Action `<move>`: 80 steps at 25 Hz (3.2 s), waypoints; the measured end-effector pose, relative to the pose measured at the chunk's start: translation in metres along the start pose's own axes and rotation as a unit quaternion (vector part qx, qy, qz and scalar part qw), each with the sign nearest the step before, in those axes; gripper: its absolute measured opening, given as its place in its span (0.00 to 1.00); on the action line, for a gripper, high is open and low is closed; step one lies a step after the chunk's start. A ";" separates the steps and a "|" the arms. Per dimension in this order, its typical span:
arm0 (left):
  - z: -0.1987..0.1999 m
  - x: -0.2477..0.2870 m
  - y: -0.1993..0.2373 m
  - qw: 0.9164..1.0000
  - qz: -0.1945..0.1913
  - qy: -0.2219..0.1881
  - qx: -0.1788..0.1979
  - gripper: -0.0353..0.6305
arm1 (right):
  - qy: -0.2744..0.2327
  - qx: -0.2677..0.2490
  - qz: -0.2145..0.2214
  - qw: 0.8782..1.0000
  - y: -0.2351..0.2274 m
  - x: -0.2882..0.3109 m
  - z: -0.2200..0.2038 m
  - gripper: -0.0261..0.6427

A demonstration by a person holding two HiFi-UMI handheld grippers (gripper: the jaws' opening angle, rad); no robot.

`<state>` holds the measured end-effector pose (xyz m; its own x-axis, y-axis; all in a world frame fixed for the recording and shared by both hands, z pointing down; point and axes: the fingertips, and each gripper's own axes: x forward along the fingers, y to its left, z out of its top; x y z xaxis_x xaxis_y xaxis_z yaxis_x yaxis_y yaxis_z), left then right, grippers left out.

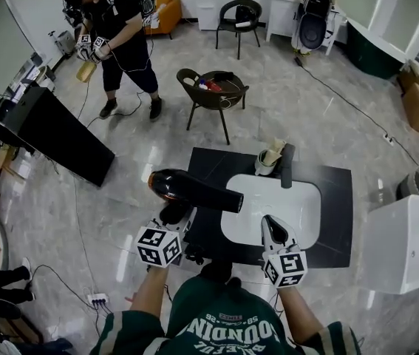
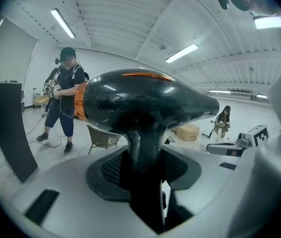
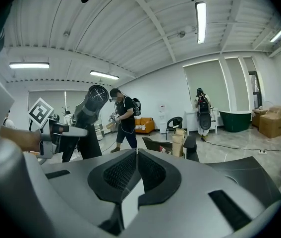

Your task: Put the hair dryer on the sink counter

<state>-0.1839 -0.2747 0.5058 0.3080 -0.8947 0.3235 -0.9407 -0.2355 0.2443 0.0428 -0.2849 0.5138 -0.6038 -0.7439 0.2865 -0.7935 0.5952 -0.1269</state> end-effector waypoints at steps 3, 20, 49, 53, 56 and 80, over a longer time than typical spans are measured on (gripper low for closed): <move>-0.002 0.017 0.007 1.000 -0.005 0.006 -0.011 0.32 | 0.010 0.003 -0.003 1.000 -0.006 0.008 -0.004 0.10; -0.025 0.106 0.031 0.998 -0.016 0.057 -0.038 0.32 | 0.037 0.009 -0.030 0.999 -0.042 0.036 -0.007 0.11; -0.089 0.199 0.078 0.987 0.015 0.127 -0.102 0.32 | 0.095 0.039 -0.062 0.993 -0.066 0.062 -0.046 0.10; -0.099 0.210 0.084 0.985 0.019 0.135 -0.107 0.32 | 0.102 0.041 -0.063 0.992 -0.069 0.068 -0.052 0.10; -0.102 0.220 0.088 0.985 0.022 0.138 -0.102 0.32 | 0.105 0.042 -0.064 0.992 -0.071 0.072 -0.053 0.10; -0.147 0.260 0.102 0.975 0.040 0.189 -0.106 0.32 | 0.133 0.061 -0.075 0.986 -0.086 0.077 -0.074 0.10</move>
<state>-0.1791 -0.4755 0.7490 0.3030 -0.6935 0.6536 -0.9254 -0.0504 0.3756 0.0703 -0.3705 0.6173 -0.4507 -0.7049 0.5477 -0.8853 0.4315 -0.1731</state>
